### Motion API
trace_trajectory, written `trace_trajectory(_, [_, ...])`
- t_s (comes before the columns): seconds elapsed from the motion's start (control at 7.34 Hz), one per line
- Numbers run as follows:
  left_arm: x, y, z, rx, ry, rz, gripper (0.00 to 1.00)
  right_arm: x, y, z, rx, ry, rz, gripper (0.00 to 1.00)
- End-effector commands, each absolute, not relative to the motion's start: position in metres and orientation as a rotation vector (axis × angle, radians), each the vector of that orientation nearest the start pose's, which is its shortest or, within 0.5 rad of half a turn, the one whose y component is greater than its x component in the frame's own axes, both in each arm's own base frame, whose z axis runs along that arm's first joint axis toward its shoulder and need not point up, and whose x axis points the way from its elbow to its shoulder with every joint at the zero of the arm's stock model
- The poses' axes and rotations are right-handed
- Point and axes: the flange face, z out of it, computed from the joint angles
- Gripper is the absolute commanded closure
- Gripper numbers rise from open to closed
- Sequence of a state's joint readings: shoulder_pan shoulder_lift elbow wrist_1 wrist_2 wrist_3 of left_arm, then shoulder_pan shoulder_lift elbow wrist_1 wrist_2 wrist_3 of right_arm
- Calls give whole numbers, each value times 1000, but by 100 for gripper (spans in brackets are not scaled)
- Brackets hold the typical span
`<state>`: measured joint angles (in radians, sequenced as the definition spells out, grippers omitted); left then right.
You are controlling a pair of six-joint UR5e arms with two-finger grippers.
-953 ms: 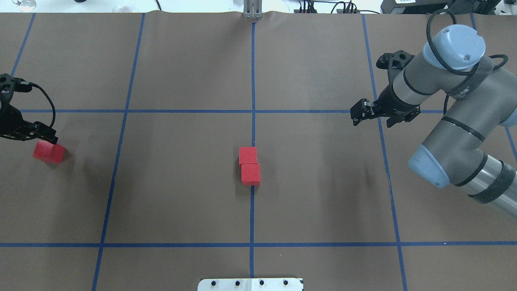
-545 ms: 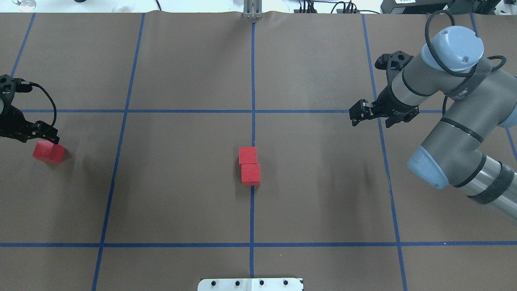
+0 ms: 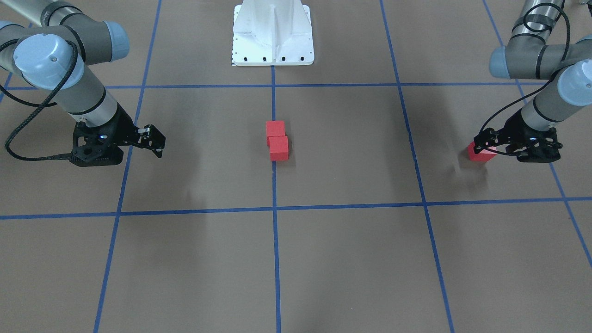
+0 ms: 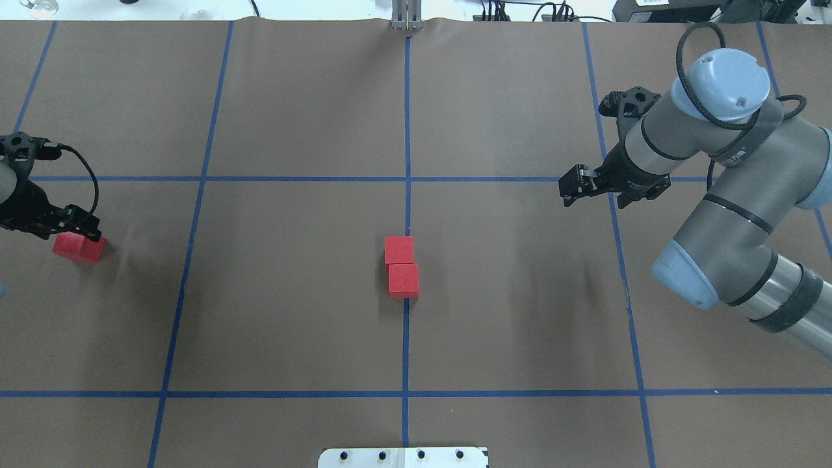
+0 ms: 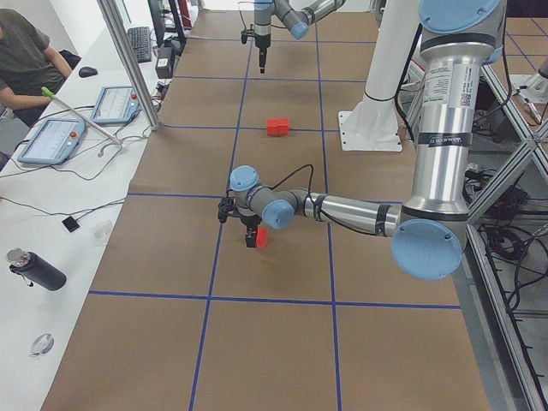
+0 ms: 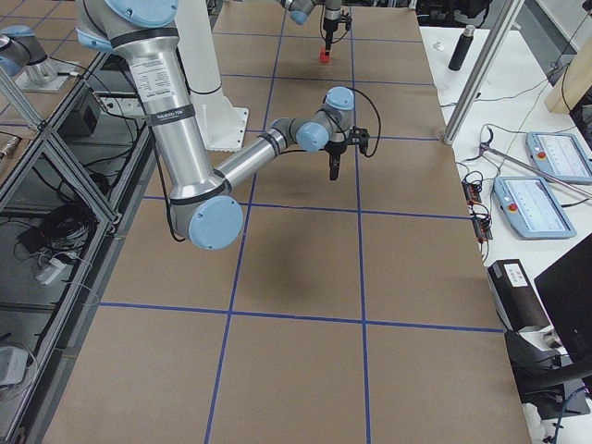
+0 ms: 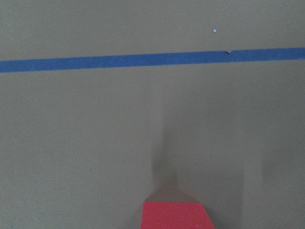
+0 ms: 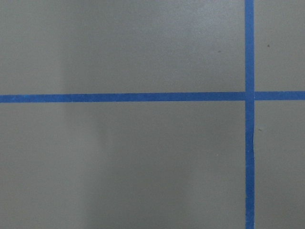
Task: Form red blocks into L shape at center
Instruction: 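Lift the red cube and carry it toward the two-cube row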
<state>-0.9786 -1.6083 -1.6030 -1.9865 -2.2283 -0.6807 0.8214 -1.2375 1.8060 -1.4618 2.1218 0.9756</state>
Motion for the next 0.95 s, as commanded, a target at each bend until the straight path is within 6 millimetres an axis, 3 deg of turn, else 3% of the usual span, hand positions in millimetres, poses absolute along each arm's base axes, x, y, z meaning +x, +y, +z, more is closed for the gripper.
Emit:
trace_trajectory(0.0, [245, -476, 585, -19, 793, 91, 94, -350, -494, 356, 27, -845, 25, 0])
trace_trajectory(0.27, [246, -476, 576, -6, 802, 102, 100, -348, -493, 352, 34, -851, 23, 0])
trace_trajectory(0.41, [246, -475, 531, 11, 828, 115, 100, -347, -493, 351, 36, -854, 24, 0])
trace_trajectory(0.54, [248, -475, 472, 1, 817, 113, 100, -343, -495, 355, 35, -848, 31, 0])
trace_trajectory(0.68, [263, -494, 406, 24, 811, 108, 100, -331, -503, 362, 41, -839, 48, 0])
trace_trajectory(0.82, [308, -496, 351, -6, 827, 71, 100, -312, -513, 369, 44, -832, 80, 0])
